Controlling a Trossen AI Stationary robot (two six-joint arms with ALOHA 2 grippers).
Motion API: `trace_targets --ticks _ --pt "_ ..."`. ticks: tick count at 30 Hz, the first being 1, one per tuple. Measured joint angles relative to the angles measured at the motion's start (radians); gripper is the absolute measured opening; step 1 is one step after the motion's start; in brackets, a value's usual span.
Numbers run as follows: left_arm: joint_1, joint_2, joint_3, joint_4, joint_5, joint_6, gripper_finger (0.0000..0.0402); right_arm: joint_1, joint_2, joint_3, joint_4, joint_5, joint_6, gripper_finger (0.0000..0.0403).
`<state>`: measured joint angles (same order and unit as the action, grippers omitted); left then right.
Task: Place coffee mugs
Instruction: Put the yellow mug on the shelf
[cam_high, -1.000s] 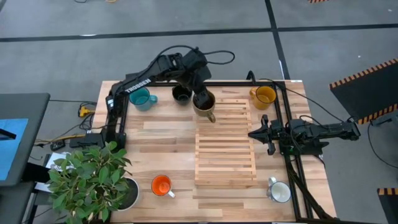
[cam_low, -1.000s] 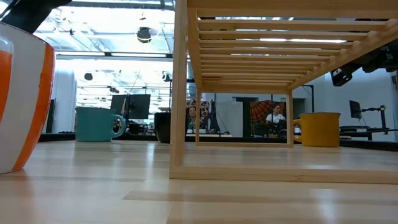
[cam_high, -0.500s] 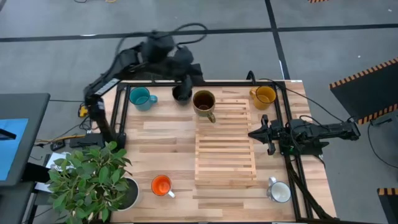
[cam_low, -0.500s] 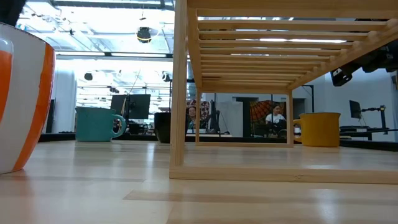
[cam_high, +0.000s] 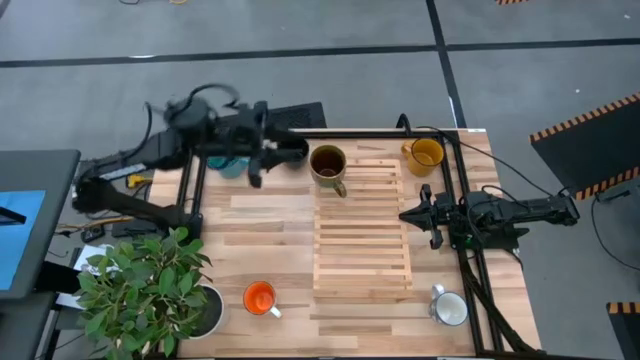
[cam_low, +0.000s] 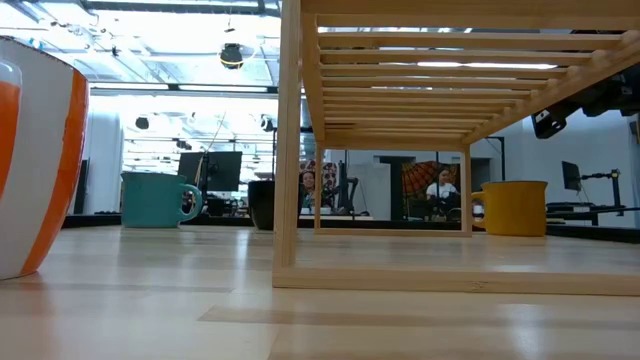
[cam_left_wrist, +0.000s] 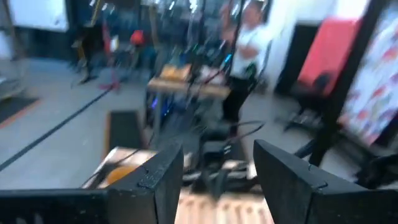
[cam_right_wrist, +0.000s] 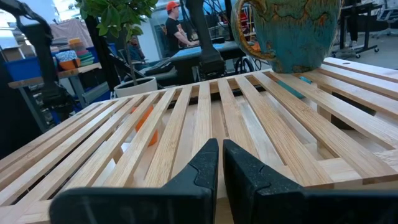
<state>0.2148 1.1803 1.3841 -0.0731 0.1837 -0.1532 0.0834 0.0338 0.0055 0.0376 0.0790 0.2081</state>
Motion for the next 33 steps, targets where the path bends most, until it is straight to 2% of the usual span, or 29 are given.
trace_targets --ticks 3,6,11,15,17,19,20,22,26,28,31,33 --pt "-0.010 -0.106 -0.187 0.210 -0.008 -0.043 0.0178 0.000 0.000 0.000 0.000 0.000 0.000 0.0052" --pt "-0.014 -0.186 -0.294 0.312 -0.080 -0.066 0.0178 0.000 0.000 0.000 0.000 0.000 0.000 0.0052" --pt "-0.014 -0.245 -0.354 0.312 -0.210 -0.071 0.0178 0.000 0.000 0.000 0.022 0.001 0.002 0.0052" --pt "-0.014 -0.254 -0.354 0.333 -0.264 -0.146 0.0178 -0.002 -0.001 0.010 0.276 0.006 0.082 0.0052" --pt "-0.014 -0.251 -0.354 0.325 -0.273 -0.153 0.0178 -0.006 0.001 0.029 0.424 0.062 0.121 0.0052" --pt "-0.014 -0.245 -0.354 0.325 -0.276 -0.151 0.0178 -0.015 -0.002 0.058 0.548 0.187 0.161 0.0052" --pt "-0.014 -0.244 -0.354 0.325 -0.277 -0.147 0.0178 -0.020 0.002 0.086 0.551 0.257 0.190 0.0052" --pt "-0.014 -0.242 -0.354 0.318 -0.277 -0.140 0.0178 -0.031 0.024 0.155 0.464 0.361 0.231 0.0052" --pt "-0.001 -0.238 -0.354 0.316 -0.277 -0.109 0.0178 -0.058 0.167 0.370 0.179 0.446 0.237 0.0052" --pt "0.011 -0.238 -0.354 0.316 -0.278 -0.107 0.0178 -0.076 0.263 0.479 0.034 0.575 0.247 0.0052" --pt "0.029 -0.239 -0.354 0.297 -0.263 -0.131 0.0178 -0.114 0.392 0.623 -0.176 0.800 0.354 0.0052" --pt "0.042 -0.240 -0.354 0.277 -0.234 -0.147 0.0178 -0.151 0.459 0.702 -0.339 0.872 0.429 0.0052"
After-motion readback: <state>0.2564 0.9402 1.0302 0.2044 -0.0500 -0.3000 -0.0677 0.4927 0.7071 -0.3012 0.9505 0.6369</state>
